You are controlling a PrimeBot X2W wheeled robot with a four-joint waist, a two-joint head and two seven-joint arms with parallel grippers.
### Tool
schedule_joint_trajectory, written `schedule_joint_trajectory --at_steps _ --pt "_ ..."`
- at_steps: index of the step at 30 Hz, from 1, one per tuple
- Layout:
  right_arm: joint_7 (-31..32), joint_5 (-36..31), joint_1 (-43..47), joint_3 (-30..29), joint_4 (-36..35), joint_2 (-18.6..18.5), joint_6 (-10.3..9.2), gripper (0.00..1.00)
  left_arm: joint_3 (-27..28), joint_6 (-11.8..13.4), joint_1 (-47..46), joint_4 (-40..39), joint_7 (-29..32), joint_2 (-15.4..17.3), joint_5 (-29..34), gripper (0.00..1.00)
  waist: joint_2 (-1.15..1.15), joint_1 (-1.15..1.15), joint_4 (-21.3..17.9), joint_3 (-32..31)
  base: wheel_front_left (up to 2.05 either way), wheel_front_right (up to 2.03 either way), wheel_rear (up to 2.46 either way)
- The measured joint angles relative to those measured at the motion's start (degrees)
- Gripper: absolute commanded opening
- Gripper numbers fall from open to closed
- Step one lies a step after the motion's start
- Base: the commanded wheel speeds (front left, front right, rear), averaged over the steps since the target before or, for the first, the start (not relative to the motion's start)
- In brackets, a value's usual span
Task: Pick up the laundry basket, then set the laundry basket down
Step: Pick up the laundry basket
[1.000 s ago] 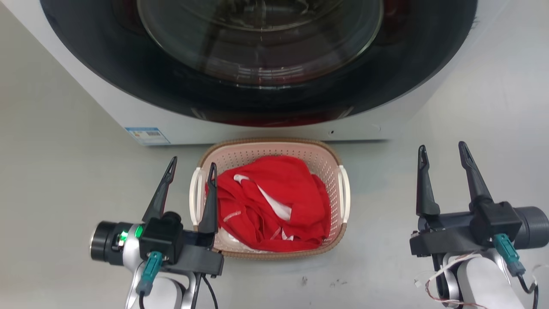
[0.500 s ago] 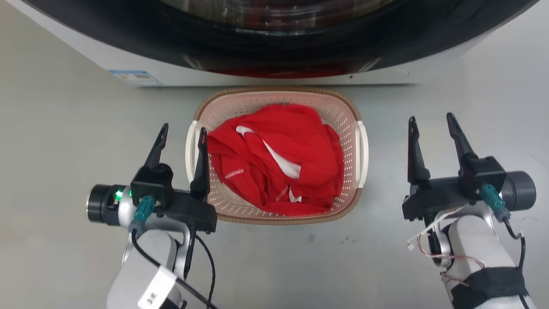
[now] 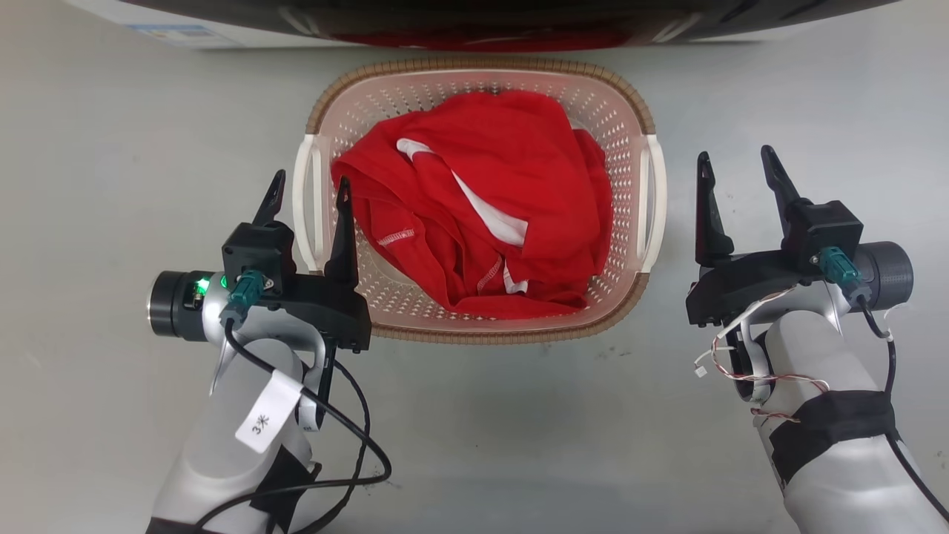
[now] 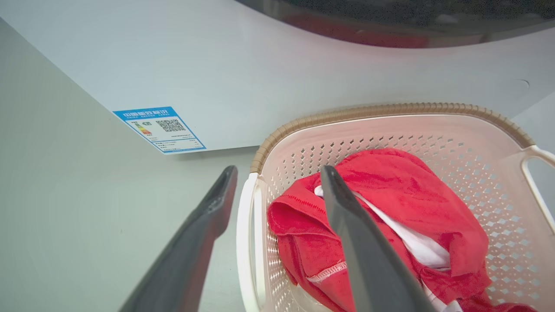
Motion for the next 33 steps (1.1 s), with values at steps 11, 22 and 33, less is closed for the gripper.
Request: schedule_joint_trajectory --at_steps 11,22,33 --pt "0.01 5.84 -2.9 5.39 4.64 -0.01 -0.66 1.0 -0.35 0.04 -2.8 8.32 -0.01 -0.04 -0.69 1.0 -0.01 -0.01 0.29 1.64 0.0 0.0 0.0" --pt "0.0 11.85 -6.11 10.72 8.21 -0.01 -1.92 1.0 -1.81 -0.03 -6.53 14.67 -0.02 -0.15 -1.23 1.0 -0.01 -0.02 1.02 2.95 0.0 0.0 0.0" --pt "0.0 15.26 -9.4 12.36 13.52 -0.02 -2.58 1.0 -2.69 -1.01 -11.33 18.67 0.21 -0.22 -3.23 1.0 -0.01 -0.01 1.31 6.26 0.0 0.0 0.0"
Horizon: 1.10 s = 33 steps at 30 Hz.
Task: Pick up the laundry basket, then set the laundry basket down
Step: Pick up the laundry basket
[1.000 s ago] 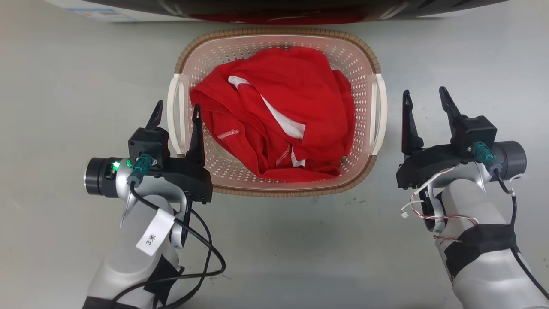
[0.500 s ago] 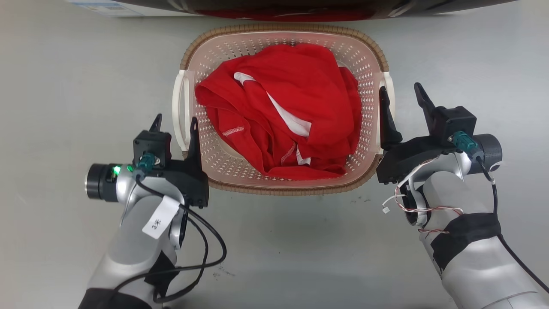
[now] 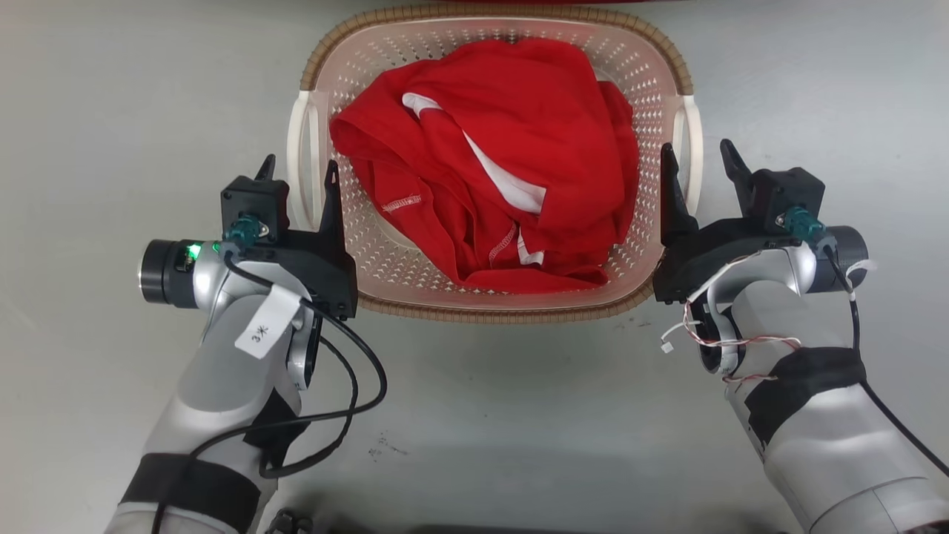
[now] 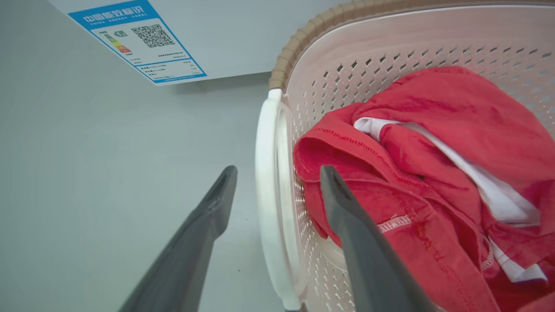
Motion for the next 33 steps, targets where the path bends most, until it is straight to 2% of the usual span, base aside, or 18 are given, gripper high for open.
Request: schedule_joint_trajectory --at_steps 13,29,32,33 --pt "0.07 4.53 -4.0 4.47 2.9 -0.08 -0.1 1.0 -2.9 -0.98 -3.65 3.74 1.4 -0.1 -2.4 1.0 0.0 0.0 0.66 3.58 0.0 0.0 0.0" --pt "0.08 9.96 -5.73 10.03 4.83 -0.18 -0.59 1.0 -7.33 -1.47 -6.1 6.98 3.91 -0.12 -4.71 1.0 -0.01 0.0 1.0 4.17 0.0 0.0 0.0" --pt "0.07 10.48 -6.12 10.79 5.04 -0.18 -0.59 1.0 -8.45 -1.47 -6.14 7.15 4.41 -0.12 -5.06 0.71 -0.01 0.0 0.89 4.18 0.0 0.0 0.0" --pt "0.07 10.6 -6.12 11.06 5.12 -0.18 -0.59 0.99 -8.66 -1.46 -6.17 7.15 4.42 -0.12 -5.15 0.57 -0.01 0.0 0.85 4.18 0.0 0.0 0.0"
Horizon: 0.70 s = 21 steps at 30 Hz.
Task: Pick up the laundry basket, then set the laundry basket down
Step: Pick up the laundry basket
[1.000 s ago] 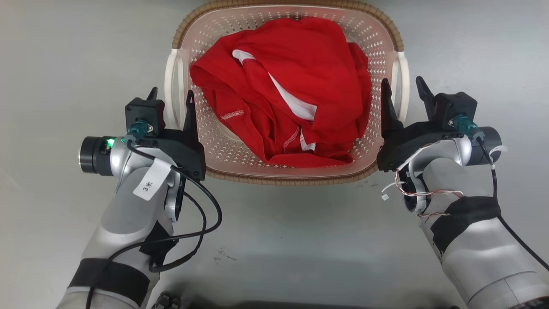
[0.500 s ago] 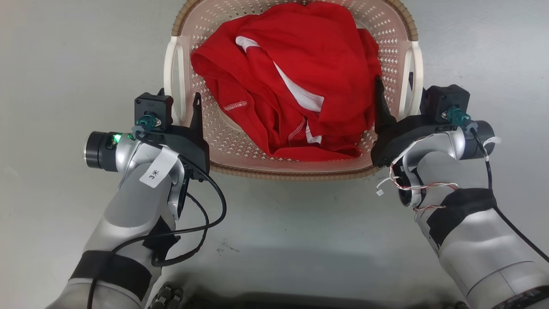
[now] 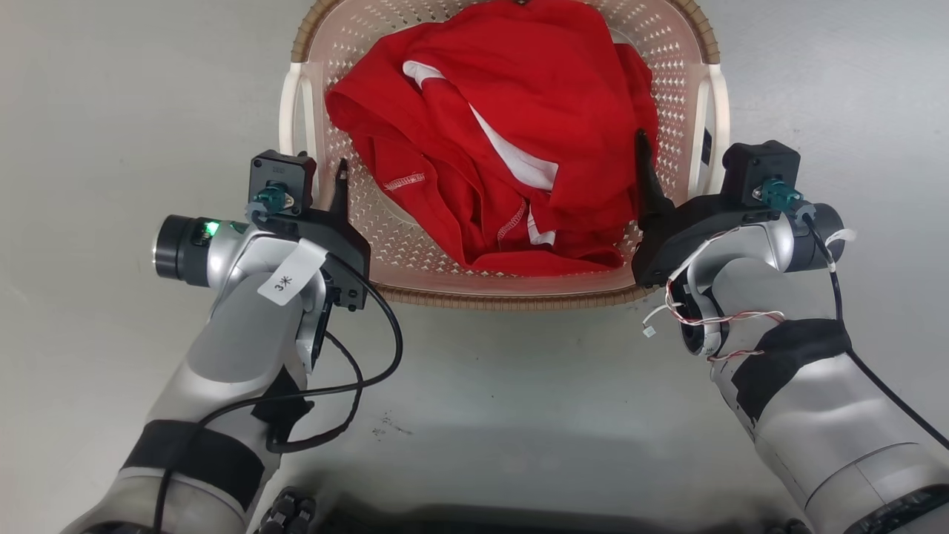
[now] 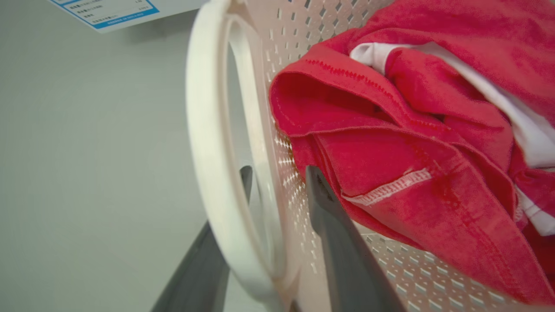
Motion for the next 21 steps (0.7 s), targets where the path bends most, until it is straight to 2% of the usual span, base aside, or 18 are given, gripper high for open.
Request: schedule_joint_trajectory --at_steps 1,2,3,4,5,7,21 --pt "0.0 0.35 -0.02 0.33 0.07 0.0 0.0 0.89 -0.22 0.01 -0.05 0.05 0.11 0.02 -0.01 0.49 0.0 0.0 -0.04 -0.01 0.0 0.0 0.0" --pt "0.0 0.63 -0.04 0.6 0.12 0.0 0.0 0.74 -0.42 0.01 -0.1 0.11 0.19 0.15 -0.08 0.34 0.0 0.0 -0.09 -0.03 0.0 0.0 0.0" --pt "0.0 1.07 -0.08 0.82 0.19 0.0 -0.01 0.63 -0.7 0.03 -0.14 0.16 0.24 0.42 -0.25 0.14 0.0 0.0 -0.14 -0.05 0.0 0.0 0.0" --pt "0.0 1.47 -0.13 0.96 0.26 0.0 -0.01 0.46 -1.11 0.05 -0.17 0.15 0.24 0.63 -0.58 0.0 0.0 0.0 -0.18 -0.08 0.0 0.0 0.0" --pt "0.0 1.77 -0.21 0.97 0.53 -0.07 -0.29 0.35 -1.49 0.05 -0.17 0.15 0.25 0.69 -1.19 0.0 0.0 0.0 -0.24 -0.12 0.0 0.0 0.0" --pt "0.0 1.89 -0.36 1.05 1.33 -0.47 -0.45 0.0 -2.22 0.07 -0.16 0.15 0.42 0.69 -1.77 0.0 0.0 0.0 -0.34 -0.27 0.0 0.0 0.0" --pt "0.0 5.75 0.21 2.93 5.3 -0.74 -0.45 0.0 -8.26 1.25 2.67 -2.66 2.2 0.91 -8.25 0.0 0.0 0.0 -1.0 -4.25 0.0 0.0 0.0"
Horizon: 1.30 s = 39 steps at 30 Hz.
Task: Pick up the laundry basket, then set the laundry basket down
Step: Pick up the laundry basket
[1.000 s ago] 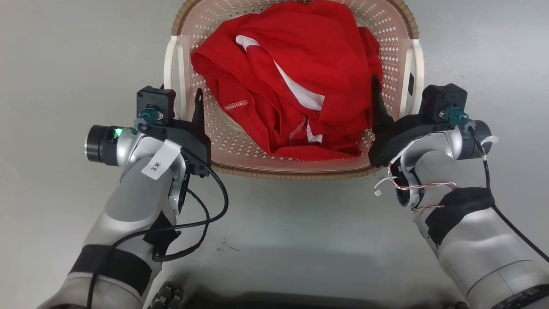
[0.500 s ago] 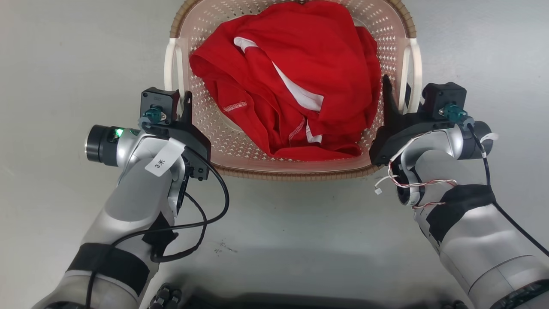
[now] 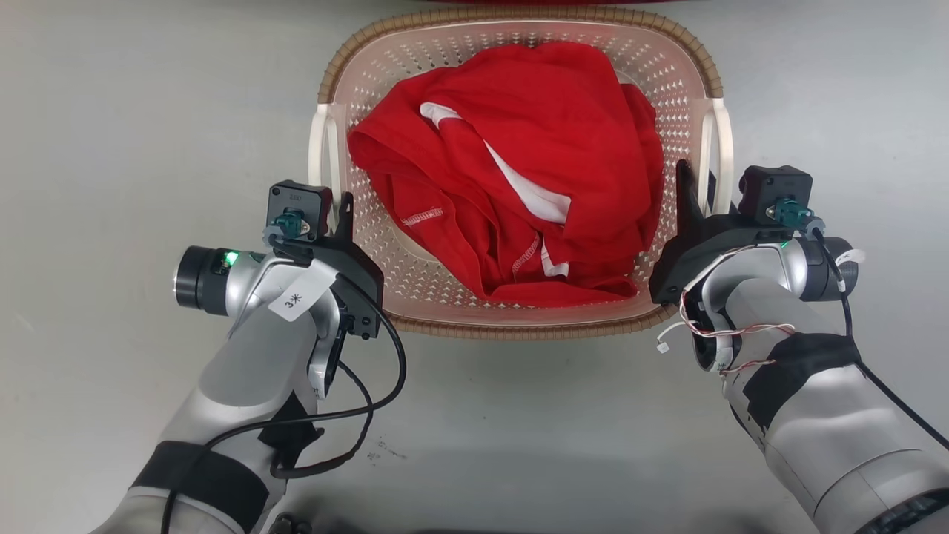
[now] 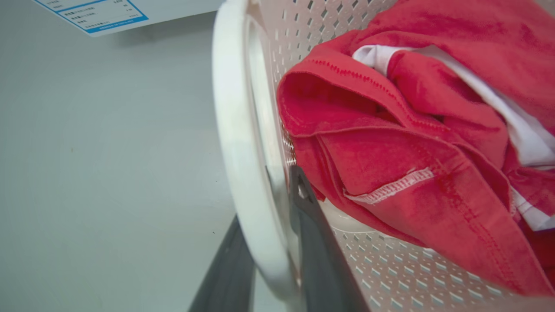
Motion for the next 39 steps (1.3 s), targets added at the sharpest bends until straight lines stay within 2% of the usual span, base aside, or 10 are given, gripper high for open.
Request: schedule_joint_trajectory --at_steps 19,27,39 --pt "0.56 4.32 2.74 4.14 2.83 -0.31 -0.01 0.0 -7.78 1.79 3.91 -2.14 2.52 0.92 -6.86 0.0 0.0 -0.01 -0.51 -8.82 0.0 0.0 0.0" --pt "2.31 7.8 9.07 6.14 4.63 0.14 0.0 0.0 -12.05 1.79 9.3 -1.36 4.35 0.73 -9.45 0.0 0.0 -0.01 -0.22 -14.61 0.0 0.0 0.0" --pt "5.49 12.44 16.97 9.98 3.48 0.19 -0.01 0.0 -15.72 1.77 15.1 -0.48 7.76 0.71 -13.05 0.0 -0.01 -0.01 0.43 -24.19 0.0 0.0 0.0"
